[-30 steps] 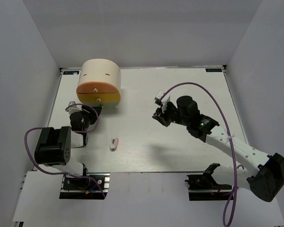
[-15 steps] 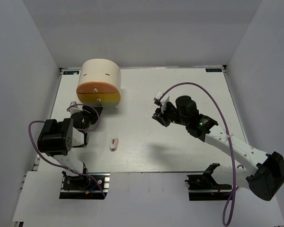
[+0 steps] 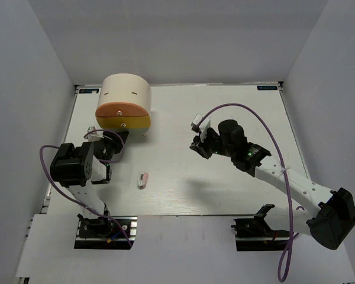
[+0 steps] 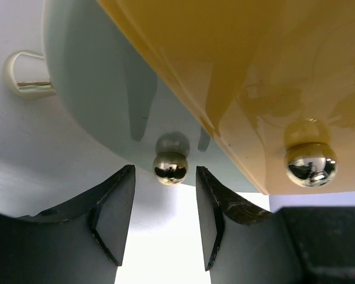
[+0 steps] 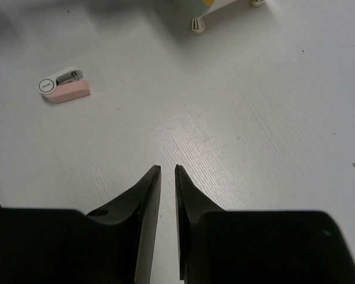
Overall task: Sort the stationery into containers
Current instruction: Open the drawer in the storage box.
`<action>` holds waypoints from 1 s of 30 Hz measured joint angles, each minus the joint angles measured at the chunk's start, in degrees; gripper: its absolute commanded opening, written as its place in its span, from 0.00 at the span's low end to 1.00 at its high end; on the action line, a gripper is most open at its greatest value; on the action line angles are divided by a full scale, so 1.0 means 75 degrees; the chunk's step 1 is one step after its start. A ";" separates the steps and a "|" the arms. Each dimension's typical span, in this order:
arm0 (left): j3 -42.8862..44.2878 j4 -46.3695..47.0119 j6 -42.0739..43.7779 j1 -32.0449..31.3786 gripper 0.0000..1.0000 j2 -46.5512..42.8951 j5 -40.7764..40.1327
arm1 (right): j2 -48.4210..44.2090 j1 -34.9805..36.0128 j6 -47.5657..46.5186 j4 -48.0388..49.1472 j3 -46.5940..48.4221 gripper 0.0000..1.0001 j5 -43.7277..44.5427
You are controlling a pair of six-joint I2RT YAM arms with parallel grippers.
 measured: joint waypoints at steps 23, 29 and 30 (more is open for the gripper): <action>0.0111 0.0755 -0.0332 0.0003 0.27 0.0562 0.0134 | 0.0085 0.0012 -0.0032 -0.0003 0.0000 0.22 -0.0009; -0.0012 0.0886 -0.0341 0.0003 0.23 0.0560 0.0134 | 0.0085 0.0012 -0.0032 -0.0003 0.0000 0.22 -0.0009; -0.0044 0.0921 -0.0347 0.0000 0.23 0.0560 0.0131 | 0.0085 0.0012 -0.0032 -0.0003 0.0000 0.22 -0.0009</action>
